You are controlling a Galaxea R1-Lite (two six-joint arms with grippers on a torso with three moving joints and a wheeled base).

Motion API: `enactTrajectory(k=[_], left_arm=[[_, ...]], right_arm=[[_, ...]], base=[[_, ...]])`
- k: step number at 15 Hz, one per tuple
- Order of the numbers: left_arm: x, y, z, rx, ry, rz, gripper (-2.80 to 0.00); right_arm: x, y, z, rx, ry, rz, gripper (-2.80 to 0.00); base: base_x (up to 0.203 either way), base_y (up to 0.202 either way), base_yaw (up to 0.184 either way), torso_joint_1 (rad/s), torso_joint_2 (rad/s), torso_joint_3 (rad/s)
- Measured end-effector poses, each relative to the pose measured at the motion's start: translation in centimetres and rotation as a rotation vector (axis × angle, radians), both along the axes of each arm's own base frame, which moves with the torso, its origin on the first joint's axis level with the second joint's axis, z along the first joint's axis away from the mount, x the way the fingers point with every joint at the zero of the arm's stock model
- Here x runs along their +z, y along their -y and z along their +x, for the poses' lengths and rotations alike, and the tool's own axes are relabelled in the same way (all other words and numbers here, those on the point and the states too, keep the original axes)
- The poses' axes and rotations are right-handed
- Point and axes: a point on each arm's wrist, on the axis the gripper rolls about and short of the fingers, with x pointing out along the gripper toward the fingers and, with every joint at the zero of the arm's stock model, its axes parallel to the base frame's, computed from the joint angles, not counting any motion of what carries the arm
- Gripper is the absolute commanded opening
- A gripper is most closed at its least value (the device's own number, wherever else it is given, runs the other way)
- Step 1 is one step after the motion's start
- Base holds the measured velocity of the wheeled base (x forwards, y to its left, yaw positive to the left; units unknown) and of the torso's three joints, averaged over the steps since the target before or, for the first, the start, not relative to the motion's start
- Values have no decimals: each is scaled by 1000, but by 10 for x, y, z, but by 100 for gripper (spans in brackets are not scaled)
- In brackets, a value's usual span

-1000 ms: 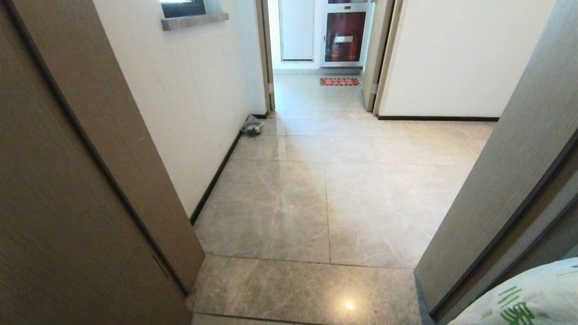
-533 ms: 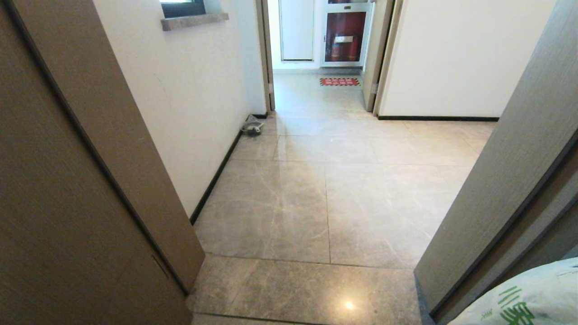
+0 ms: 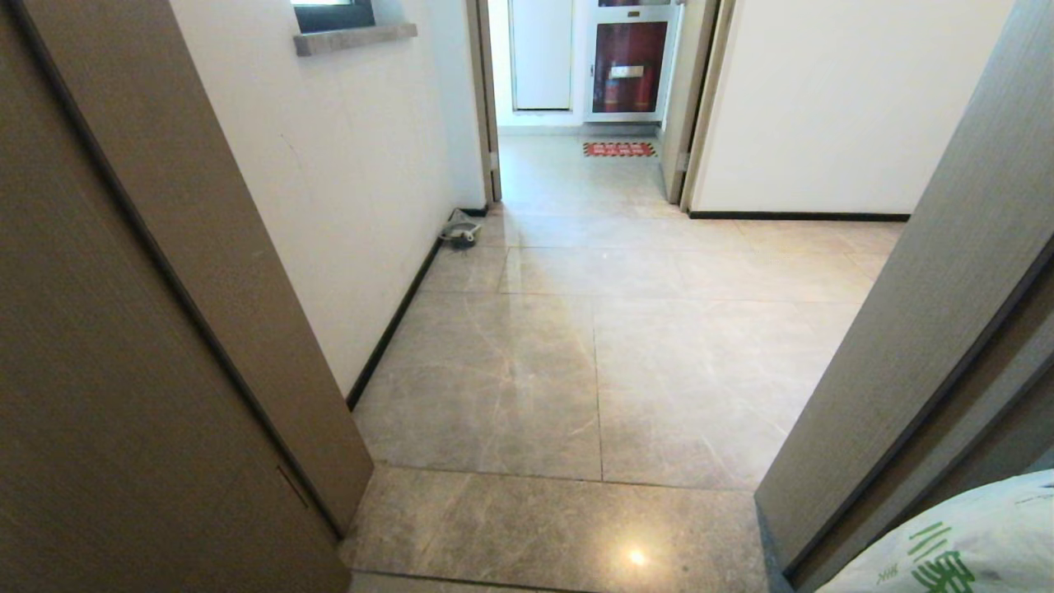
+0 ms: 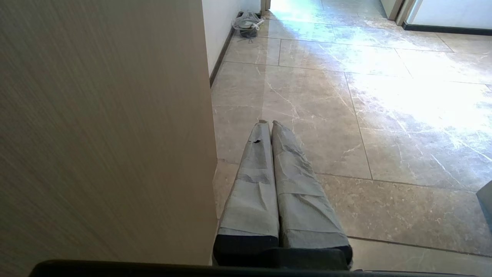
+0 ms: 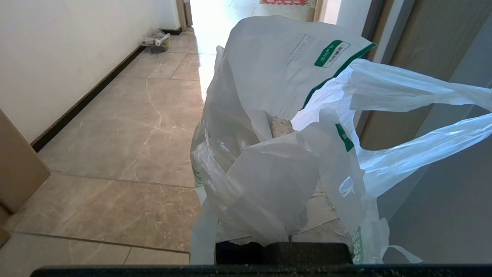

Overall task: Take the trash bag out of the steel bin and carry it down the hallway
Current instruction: Put the trash bag at the door

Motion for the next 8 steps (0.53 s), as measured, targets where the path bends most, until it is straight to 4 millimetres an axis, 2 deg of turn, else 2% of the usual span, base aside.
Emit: enactTrajectory(k=[8], left_arm=[[0,0,0,0,0,0,-280]], right_arm=[[0,0,0,1,0,0,-280]], base=[[0,0,0,0,0,0]])
